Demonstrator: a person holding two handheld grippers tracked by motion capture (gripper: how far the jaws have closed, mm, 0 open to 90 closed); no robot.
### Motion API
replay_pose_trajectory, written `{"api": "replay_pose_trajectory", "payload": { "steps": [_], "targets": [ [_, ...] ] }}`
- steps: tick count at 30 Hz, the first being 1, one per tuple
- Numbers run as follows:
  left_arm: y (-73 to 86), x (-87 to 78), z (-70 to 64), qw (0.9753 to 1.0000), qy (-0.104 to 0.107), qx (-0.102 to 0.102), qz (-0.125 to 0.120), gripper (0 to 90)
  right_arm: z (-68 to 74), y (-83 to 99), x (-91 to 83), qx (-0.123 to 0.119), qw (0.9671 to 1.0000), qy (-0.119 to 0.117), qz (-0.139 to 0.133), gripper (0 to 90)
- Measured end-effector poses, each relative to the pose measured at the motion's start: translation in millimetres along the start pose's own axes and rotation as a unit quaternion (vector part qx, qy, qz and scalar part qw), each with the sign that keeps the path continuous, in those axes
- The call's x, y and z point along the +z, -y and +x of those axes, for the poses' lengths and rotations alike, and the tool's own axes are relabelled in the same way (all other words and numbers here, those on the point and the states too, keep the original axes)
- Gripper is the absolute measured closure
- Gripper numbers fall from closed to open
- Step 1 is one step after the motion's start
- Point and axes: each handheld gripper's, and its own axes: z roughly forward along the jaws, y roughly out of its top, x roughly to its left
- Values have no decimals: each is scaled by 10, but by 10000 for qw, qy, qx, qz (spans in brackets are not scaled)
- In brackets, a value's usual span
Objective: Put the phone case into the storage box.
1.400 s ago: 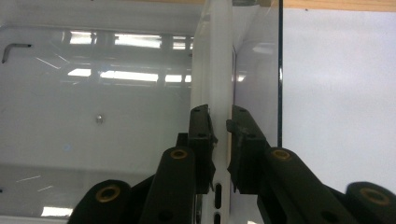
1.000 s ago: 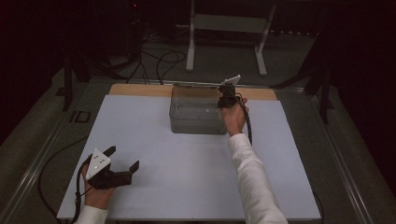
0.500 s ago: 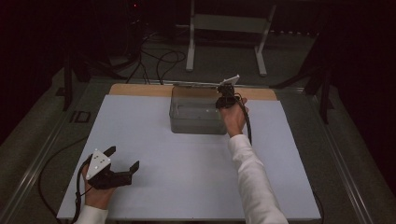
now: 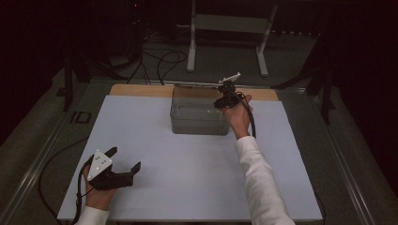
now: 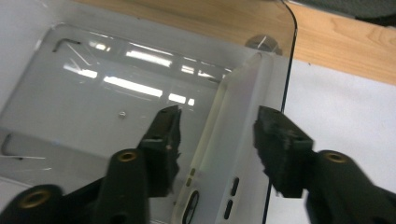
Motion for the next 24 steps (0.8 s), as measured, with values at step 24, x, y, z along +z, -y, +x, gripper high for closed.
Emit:
{"api": "replay_pose_trajectory", "payload": {
  "steps": [24],
  "targets": [
    [5,-6,10,10000,-76,3,-22,3,-21,290,-410,-510,9900,-615,-1164,138]
  ]
}}
